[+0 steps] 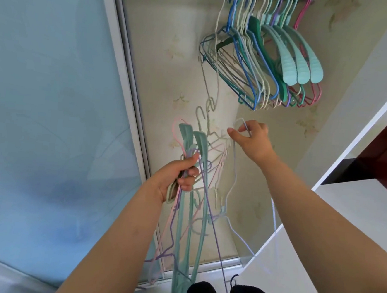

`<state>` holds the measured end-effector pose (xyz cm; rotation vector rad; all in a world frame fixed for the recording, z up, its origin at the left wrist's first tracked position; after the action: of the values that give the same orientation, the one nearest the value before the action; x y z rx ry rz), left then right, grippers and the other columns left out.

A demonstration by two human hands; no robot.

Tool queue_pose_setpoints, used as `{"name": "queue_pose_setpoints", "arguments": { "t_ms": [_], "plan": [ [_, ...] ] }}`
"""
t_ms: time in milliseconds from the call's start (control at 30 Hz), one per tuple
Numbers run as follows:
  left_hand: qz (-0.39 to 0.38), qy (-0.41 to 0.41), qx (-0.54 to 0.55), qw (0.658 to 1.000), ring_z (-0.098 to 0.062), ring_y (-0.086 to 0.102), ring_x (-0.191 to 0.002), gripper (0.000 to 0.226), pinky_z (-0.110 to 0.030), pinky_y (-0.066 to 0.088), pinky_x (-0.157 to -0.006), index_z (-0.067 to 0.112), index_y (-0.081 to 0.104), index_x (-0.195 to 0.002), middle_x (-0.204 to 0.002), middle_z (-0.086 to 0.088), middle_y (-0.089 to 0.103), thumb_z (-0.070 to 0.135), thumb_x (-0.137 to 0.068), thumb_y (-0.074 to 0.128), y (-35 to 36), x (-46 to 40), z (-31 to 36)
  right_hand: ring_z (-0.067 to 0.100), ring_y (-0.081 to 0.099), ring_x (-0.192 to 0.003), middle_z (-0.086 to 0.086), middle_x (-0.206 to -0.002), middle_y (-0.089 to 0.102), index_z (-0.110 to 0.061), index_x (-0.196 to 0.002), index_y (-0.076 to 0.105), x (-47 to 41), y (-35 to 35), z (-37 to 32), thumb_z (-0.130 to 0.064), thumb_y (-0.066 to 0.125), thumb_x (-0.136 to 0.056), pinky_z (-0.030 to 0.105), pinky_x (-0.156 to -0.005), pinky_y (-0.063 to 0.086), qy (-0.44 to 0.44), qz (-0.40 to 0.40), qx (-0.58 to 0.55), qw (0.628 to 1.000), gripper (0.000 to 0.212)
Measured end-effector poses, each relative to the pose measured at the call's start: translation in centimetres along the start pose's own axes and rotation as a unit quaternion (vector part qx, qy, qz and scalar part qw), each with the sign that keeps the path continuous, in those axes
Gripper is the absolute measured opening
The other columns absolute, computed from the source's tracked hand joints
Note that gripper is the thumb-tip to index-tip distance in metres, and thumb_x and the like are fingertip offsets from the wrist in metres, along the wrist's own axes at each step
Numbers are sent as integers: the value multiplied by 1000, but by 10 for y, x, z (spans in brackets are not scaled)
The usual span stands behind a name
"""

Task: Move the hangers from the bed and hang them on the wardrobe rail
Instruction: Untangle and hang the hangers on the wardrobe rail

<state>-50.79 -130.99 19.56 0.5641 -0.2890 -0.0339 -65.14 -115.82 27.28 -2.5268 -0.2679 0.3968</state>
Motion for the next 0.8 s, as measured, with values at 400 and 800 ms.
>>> {"name": "queue_pose_setpoints", "arguments": {
  "t_ms": [400,800],
  "plan": [
    [262,72,-150,951,-9,35,-32,24,-18,33,-35,8,63,-83,-52,4,61,30,-84,72,-45,-21,24,13,54,-54,-4,-53,57,-21,-54,60,7,-19,-28,-48,63,-83,24,-51,34,-66,-218,333,915,40],
    [181,-36,-203,962,-11,37,-36,24,-22,35,-39,9,57,-73,-51,1,45,22,-80,76,-44,-28,-12,29,63,-90,11,-89,70,-4,-93,66,37,10,12,-34,35,-101,34,-84,48,30,-278,388,878,44]
  ]
}}
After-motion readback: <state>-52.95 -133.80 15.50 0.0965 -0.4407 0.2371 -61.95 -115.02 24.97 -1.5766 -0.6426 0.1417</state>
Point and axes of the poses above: each hand's wrist, its own x-axis away from the middle knuckle, its own y-axis out of the palm, z = x × y, the point moved 7 cm from there along -x, towards the middle knuckle
